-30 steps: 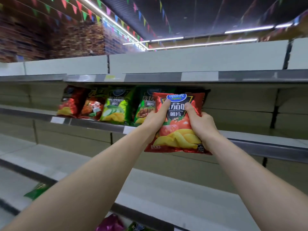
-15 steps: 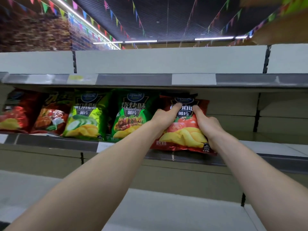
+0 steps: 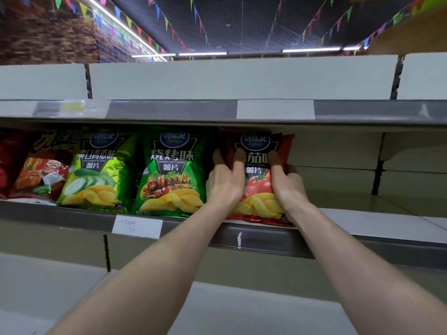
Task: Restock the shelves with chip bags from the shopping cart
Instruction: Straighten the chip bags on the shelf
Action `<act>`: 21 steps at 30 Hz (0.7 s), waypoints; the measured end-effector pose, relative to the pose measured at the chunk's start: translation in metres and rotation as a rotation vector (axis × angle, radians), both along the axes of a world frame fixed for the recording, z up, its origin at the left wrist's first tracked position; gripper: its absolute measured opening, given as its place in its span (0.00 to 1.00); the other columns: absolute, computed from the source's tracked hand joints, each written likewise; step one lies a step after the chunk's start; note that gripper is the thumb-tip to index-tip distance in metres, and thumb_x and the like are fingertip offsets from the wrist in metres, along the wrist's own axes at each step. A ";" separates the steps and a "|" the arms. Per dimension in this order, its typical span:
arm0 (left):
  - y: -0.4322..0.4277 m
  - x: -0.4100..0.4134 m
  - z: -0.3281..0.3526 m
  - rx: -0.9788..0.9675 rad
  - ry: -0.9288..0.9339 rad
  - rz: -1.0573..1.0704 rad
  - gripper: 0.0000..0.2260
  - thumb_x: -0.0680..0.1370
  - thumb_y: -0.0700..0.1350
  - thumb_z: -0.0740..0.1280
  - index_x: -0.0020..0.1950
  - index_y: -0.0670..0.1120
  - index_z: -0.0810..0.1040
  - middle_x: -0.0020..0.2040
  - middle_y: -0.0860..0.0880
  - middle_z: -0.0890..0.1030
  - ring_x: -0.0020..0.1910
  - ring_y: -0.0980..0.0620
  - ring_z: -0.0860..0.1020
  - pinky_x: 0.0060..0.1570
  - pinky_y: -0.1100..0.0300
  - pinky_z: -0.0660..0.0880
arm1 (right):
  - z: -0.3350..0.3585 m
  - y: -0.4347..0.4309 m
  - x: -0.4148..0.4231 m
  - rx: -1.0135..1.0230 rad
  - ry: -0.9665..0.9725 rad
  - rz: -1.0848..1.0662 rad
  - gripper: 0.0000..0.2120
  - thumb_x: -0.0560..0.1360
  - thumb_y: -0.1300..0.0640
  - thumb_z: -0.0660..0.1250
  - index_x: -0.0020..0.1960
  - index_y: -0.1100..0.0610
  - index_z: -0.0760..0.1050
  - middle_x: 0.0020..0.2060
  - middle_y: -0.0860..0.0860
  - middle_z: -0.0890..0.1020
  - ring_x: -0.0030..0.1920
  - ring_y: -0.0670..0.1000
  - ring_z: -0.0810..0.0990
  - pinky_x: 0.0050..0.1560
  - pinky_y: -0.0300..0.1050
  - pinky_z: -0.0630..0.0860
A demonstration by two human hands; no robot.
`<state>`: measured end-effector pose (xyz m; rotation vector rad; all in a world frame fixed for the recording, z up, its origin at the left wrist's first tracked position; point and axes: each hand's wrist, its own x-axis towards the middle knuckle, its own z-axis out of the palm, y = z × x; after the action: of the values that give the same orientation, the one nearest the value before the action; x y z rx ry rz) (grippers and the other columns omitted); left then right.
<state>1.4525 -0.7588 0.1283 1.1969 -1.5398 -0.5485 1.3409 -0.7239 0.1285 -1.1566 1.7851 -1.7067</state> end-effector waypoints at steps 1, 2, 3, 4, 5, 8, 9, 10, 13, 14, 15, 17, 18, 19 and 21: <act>0.000 -0.001 -0.003 -0.031 -0.004 0.013 0.28 0.81 0.61 0.52 0.78 0.48 0.56 0.62 0.37 0.77 0.60 0.36 0.74 0.57 0.51 0.69 | -0.002 0.000 0.000 0.003 -0.005 -0.008 0.23 0.78 0.37 0.57 0.48 0.57 0.71 0.46 0.56 0.80 0.49 0.59 0.78 0.58 0.51 0.75; 0.000 -0.002 -0.006 -0.059 -0.004 0.024 0.27 0.82 0.60 0.52 0.78 0.48 0.56 0.61 0.37 0.77 0.60 0.35 0.74 0.57 0.51 0.69 | -0.004 0.000 0.000 0.001 -0.010 -0.011 0.23 0.78 0.37 0.57 0.45 0.58 0.71 0.44 0.55 0.80 0.46 0.58 0.78 0.56 0.50 0.75; 0.000 -0.003 -0.008 -0.087 -0.005 0.035 0.27 0.82 0.59 0.51 0.77 0.47 0.56 0.61 0.37 0.77 0.60 0.35 0.74 0.56 0.50 0.69 | -0.005 0.000 0.001 -0.007 -0.005 -0.014 0.23 0.78 0.37 0.56 0.41 0.57 0.70 0.41 0.54 0.79 0.44 0.56 0.78 0.53 0.50 0.75; 0.001 -0.003 -0.009 -0.111 -0.007 0.047 0.26 0.83 0.58 0.50 0.77 0.47 0.56 0.61 0.36 0.77 0.59 0.35 0.74 0.56 0.50 0.69 | -0.006 0.000 0.001 -0.014 0.012 -0.021 0.23 0.79 0.38 0.55 0.40 0.56 0.70 0.39 0.54 0.78 0.42 0.55 0.77 0.52 0.49 0.75; 0.001 -0.003 -0.010 -0.130 -0.009 0.058 0.25 0.83 0.57 0.50 0.77 0.46 0.57 0.61 0.36 0.77 0.59 0.35 0.74 0.55 0.50 0.69 | -0.007 0.001 0.001 -0.028 0.037 -0.036 0.23 0.79 0.38 0.55 0.41 0.57 0.71 0.39 0.54 0.78 0.42 0.55 0.77 0.50 0.49 0.74; 0.000 -0.003 -0.013 -0.176 -0.002 0.075 0.22 0.84 0.53 0.50 0.73 0.43 0.62 0.57 0.36 0.78 0.56 0.34 0.75 0.51 0.49 0.69 | -0.008 0.003 0.002 -0.075 0.135 -0.091 0.24 0.81 0.41 0.53 0.46 0.61 0.72 0.42 0.56 0.77 0.43 0.57 0.74 0.46 0.47 0.69; -0.001 -0.003 -0.014 -0.200 0.000 0.082 0.21 0.84 0.52 0.50 0.72 0.42 0.64 0.56 0.36 0.77 0.55 0.34 0.75 0.50 0.49 0.68 | -0.008 0.005 0.002 -0.090 0.175 -0.108 0.24 0.81 0.41 0.52 0.46 0.61 0.71 0.44 0.58 0.77 0.45 0.57 0.73 0.46 0.46 0.67; 0.000 -0.004 -0.015 -0.227 -0.001 0.095 0.20 0.84 0.51 0.51 0.72 0.42 0.64 0.57 0.36 0.76 0.55 0.34 0.75 0.50 0.49 0.68 | -0.009 0.007 0.003 -0.111 0.207 -0.123 0.23 0.82 0.42 0.52 0.48 0.61 0.72 0.47 0.59 0.77 0.46 0.58 0.73 0.47 0.46 0.67; 0.001 -0.005 -0.016 -0.324 -0.061 0.138 0.22 0.83 0.51 0.52 0.75 0.43 0.61 0.63 0.37 0.70 0.59 0.37 0.71 0.54 0.47 0.69 | -0.010 0.011 0.005 -0.180 0.256 -0.177 0.23 0.81 0.43 0.54 0.63 0.62 0.71 0.57 0.61 0.77 0.58 0.61 0.74 0.56 0.49 0.68; 0.002 -0.005 -0.016 -0.368 -0.111 0.157 0.24 0.82 0.53 0.52 0.75 0.43 0.62 0.64 0.37 0.70 0.60 0.37 0.70 0.55 0.47 0.68 | -0.010 0.012 0.006 -0.187 0.276 -0.191 0.24 0.81 0.43 0.54 0.66 0.61 0.69 0.59 0.61 0.76 0.60 0.61 0.73 0.59 0.50 0.68; 0.002 -0.005 -0.016 -0.429 -0.173 0.181 0.25 0.81 0.55 0.52 0.73 0.42 0.65 0.63 0.36 0.70 0.59 0.37 0.70 0.55 0.46 0.69 | -0.010 0.013 0.007 -0.188 0.309 -0.202 0.25 0.80 0.43 0.55 0.66 0.61 0.69 0.59 0.62 0.75 0.61 0.62 0.72 0.61 0.52 0.68; 0.002 -0.006 -0.018 -0.611 -0.304 0.244 0.24 0.78 0.55 0.54 0.67 0.42 0.73 0.56 0.35 0.74 0.52 0.36 0.73 0.52 0.46 0.71 | -0.010 0.015 0.010 -0.190 0.452 -0.212 0.24 0.80 0.43 0.56 0.63 0.62 0.71 0.57 0.64 0.74 0.60 0.63 0.71 0.62 0.54 0.67; 0.000 -0.007 -0.019 -0.711 -0.358 0.279 0.21 0.78 0.53 0.56 0.62 0.42 0.77 0.52 0.35 0.75 0.48 0.37 0.74 0.48 0.47 0.72 | -0.011 0.015 0.012 -0.203 0.556 -0.214 0.22 0.81 0.44 0.56 0.61 0.62 0.72 0.55 0.64 0.74 0.58 0.63 0.71 0.61 0.55 0.66; -0.002 -0.008 -0.021 -0.787 -0.405 0.308 0.18 0.77 0.51 0.57 0.57 0.42 0.79 0.48 0.36 0.76 0.44 0.38 0.75 0.46 0.48 0.72 | -0.012 0.016 0.013 -0.218 0.649 -0.213 0.20 0.82 0.46 0.55 0.59 0.63 0.73 0.53 0.65 0.74 0.56 0.63 0.71 0.59 0.55 0.65; -0.003 -0.008 -0.023 -0.840 -0.458 0.333 0.16 0.77 0.49 0.57 0.51 0.43 0.81 0.43 0.38 0.76 0.41 0.39 0.74 0.43 0.49 0.71 | -0.013 0.017 0.015 -0.220 0.747 -0.198 0.19 0.83 0.49 0.54 0.56 0.63 0.74 0.50 0.65 0.74 0.54 0.64 0.71 0.56 0.54 0.65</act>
<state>1.4445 -0.7619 0.1053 0.8926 -1.6319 0.5959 1.3558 -0.7073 0.1151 -1.9632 2.2190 -1.7417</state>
